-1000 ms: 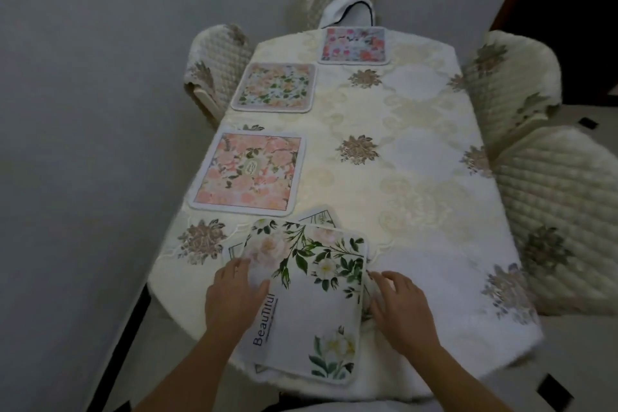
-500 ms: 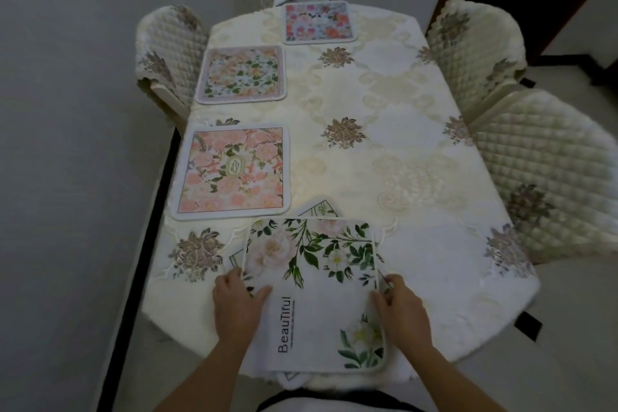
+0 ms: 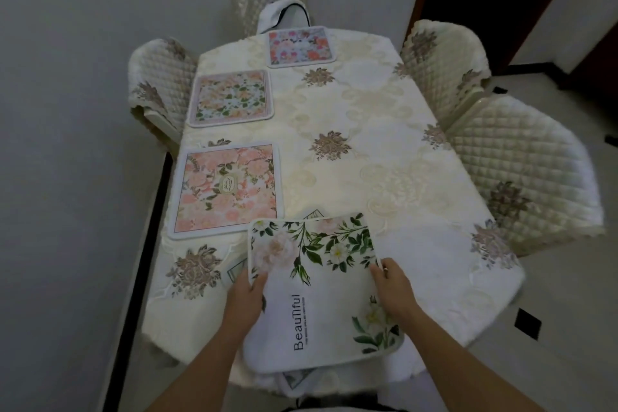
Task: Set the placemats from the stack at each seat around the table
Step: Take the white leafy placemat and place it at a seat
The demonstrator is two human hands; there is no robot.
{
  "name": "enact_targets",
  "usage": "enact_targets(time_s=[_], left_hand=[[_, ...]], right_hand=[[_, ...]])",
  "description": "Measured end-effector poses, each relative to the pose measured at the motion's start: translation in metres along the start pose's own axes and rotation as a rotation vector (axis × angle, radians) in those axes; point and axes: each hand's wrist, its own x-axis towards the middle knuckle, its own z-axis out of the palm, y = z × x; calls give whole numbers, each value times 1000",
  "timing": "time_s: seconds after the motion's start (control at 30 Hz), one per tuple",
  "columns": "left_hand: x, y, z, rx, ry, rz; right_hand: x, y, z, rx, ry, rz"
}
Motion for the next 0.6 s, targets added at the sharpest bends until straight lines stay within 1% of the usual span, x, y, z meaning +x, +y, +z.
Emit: enact_targets(time_s=[0.13,0.3,0.43,0.6], left_hand=[[8,39,-6,-10,15,114],[15,76,-26,-31,67,248],[15,100,-42,-85,103,304],[9,116,-48,-81,125,345]], right_hand=[[9,-20,-28,63,73,-52],[19,-54,-56,197,89,-88],[19,-82,-63,222,105,-148],[16,-96,-67,191,116,-180]])
